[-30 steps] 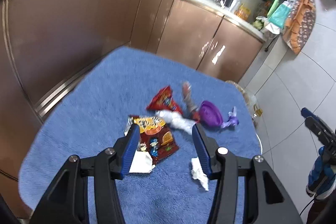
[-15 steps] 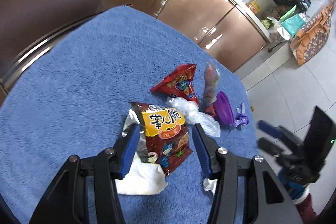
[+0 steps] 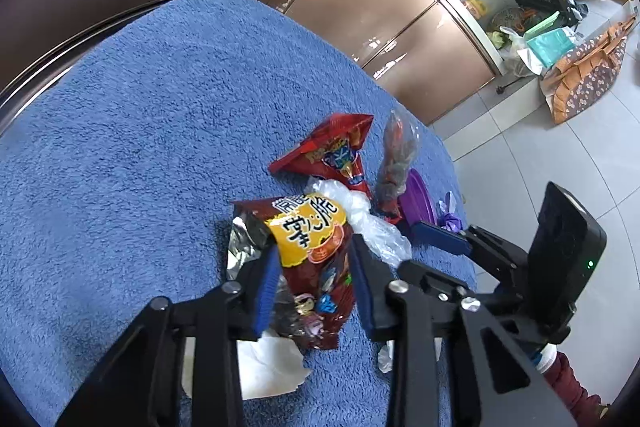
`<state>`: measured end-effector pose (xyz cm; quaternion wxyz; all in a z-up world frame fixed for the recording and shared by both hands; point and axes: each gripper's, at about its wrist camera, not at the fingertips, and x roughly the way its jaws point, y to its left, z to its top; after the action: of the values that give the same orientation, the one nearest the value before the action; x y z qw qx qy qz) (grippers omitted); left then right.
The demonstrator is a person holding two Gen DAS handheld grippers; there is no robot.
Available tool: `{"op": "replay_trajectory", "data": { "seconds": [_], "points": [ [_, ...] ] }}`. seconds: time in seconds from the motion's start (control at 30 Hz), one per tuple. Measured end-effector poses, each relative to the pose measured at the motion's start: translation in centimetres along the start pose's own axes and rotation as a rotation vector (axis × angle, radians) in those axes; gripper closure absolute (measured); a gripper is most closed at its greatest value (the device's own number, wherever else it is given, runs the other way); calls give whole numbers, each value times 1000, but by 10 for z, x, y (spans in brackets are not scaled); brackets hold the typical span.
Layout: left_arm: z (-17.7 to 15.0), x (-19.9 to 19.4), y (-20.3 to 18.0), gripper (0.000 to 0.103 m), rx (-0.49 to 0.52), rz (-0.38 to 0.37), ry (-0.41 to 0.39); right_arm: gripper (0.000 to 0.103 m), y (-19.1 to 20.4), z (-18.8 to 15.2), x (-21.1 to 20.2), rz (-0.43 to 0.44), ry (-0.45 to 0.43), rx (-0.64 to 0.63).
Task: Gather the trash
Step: 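Grasp the red snack bag with the left tool while the right tool grasps the white plastic bag, then carry the snack bag and white bag over the white bin while both tools open to drop them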
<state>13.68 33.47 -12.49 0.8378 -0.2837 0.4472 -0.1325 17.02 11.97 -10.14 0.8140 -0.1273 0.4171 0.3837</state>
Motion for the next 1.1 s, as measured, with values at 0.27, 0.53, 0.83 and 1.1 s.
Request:
{"op": "replay_trajectory", "data": {
  "seconds": [0.27,0.53,0.83,1.1],
  "points": [
    [2,8,-3,75,-26,-29,15,65,-10,1,20,28,32,46],
    [3,11,-7,89,-55,-50,-5,91,-9,1,23,47,29,48],
    [-3,-15,-19,103,-44,-62,-86,96,3,-2,-6,24,-17,27],
    [-6,-63,-44,103,-12,-44,-184,96,5,-8,-47,5,-82,23]
  ]
}}
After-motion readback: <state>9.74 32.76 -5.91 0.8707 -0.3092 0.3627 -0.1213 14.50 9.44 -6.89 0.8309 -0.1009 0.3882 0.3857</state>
